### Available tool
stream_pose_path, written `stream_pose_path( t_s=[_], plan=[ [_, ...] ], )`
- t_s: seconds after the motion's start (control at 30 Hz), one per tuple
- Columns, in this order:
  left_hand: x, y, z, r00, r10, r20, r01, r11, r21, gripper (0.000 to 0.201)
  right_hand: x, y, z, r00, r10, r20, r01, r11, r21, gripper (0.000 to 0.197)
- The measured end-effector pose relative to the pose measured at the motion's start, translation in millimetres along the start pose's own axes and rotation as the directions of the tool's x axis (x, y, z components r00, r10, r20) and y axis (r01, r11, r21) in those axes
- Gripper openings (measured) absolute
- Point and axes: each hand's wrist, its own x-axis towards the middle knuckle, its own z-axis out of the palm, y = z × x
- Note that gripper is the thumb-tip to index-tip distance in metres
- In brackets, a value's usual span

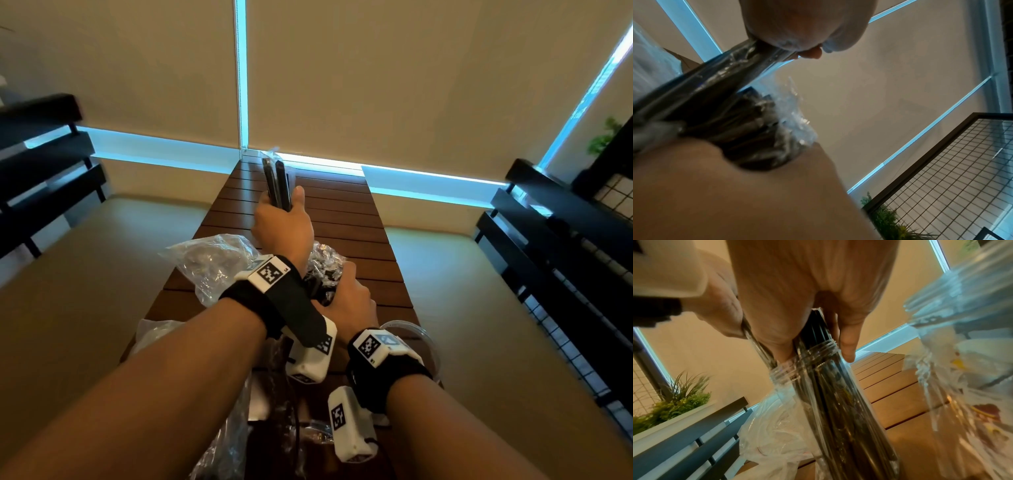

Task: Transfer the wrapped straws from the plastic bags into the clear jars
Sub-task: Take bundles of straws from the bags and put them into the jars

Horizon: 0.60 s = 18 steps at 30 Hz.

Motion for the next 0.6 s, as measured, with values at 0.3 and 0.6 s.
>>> stream_pose_path(
  t_s=[0.3, 0.6],
  plan=[
    [-7, 1, -5, 0.997, -0.027, 0.07, 0.029, 0.999, -0.027, 0.019, 5, 0, -2, 0.994, -0.021, 0.11, 0.0, 0.981, 0.192, 0.109],
    [-21, 7, -31, 0.833, -0.028, 0.552, 0.079, 0.994, -0.069, 0.042, 0, -4, 1, 0.998, 0.038, -0.053, -0.035, 0.998, 0.051, 0.075]
  ],
)
